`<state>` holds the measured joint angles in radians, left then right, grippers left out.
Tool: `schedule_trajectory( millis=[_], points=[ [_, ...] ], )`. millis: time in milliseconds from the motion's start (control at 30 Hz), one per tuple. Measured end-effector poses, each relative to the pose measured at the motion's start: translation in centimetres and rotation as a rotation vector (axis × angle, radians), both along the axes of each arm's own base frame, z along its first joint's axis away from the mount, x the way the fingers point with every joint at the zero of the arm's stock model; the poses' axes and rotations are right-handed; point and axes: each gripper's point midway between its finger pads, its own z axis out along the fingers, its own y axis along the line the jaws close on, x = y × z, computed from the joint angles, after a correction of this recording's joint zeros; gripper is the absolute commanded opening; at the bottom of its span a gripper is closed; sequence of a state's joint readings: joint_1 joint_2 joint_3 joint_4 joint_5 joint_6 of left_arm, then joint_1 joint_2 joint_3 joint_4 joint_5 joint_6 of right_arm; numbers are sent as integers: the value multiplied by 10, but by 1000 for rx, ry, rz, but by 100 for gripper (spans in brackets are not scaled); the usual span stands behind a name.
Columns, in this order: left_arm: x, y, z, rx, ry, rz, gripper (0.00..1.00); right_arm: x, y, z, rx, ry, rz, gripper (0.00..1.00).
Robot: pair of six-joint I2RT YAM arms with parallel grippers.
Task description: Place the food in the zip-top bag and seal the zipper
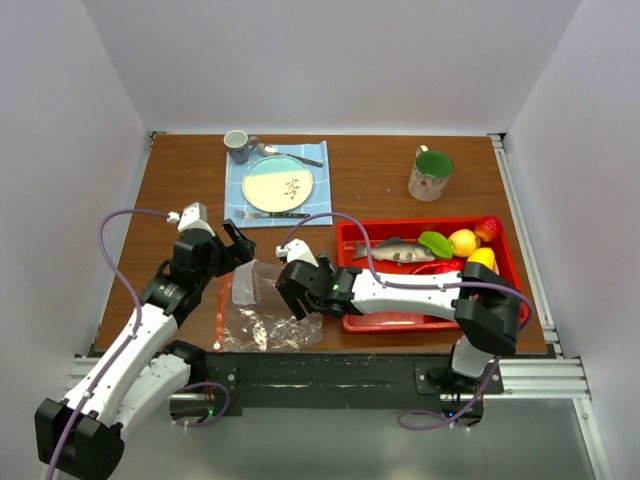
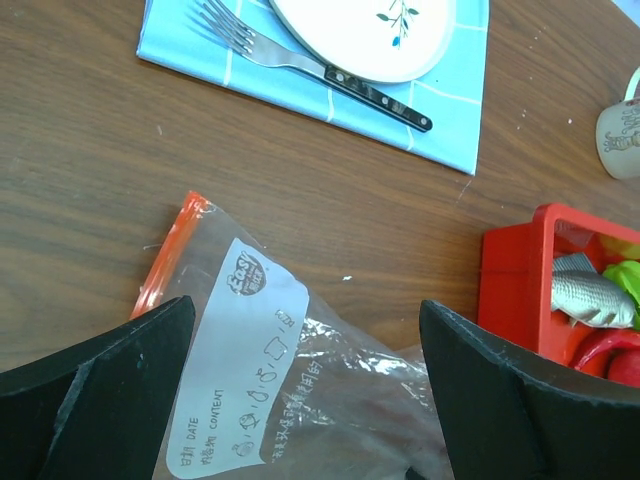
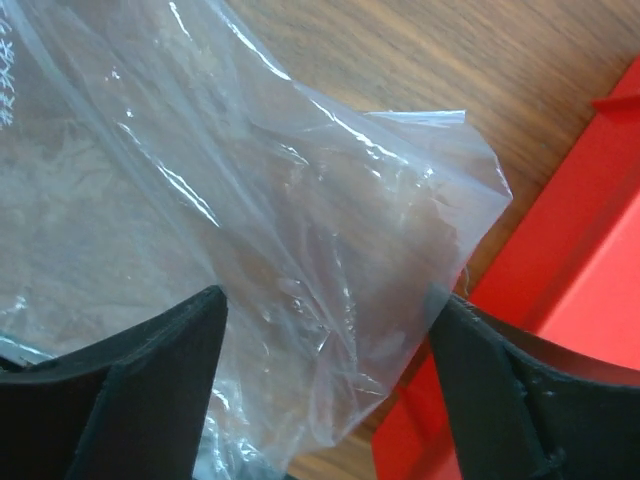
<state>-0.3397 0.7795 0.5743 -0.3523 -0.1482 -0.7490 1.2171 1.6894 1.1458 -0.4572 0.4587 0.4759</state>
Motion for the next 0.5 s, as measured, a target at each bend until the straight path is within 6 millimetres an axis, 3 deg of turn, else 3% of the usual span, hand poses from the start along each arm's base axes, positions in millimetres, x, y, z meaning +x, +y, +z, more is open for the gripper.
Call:
schedule_trajectory(
  millis=[67, 100, 200, 333, 500],
  points=[
    [0, 0, 2, -6, -7, -2, 100, 2, 1, -1, -5, -4, 2, 35],
    [0, 0, 4, -9, -13, -2, 100, 2, 1, -1, -8, -8, 6, 18],
    [0, -1, 5, -14, -20, -7, 100, 8, 2, 3, 1, -17, -2, 0],
    [0, -1, 7, -9, -25, -14, 99, 20, 2, 18, 27, -36, -26, 0],
    [0, -2, 21, -4, -62, -36, 96, 37, -9, 63, 122, -74, -59, 0]
  ],
)
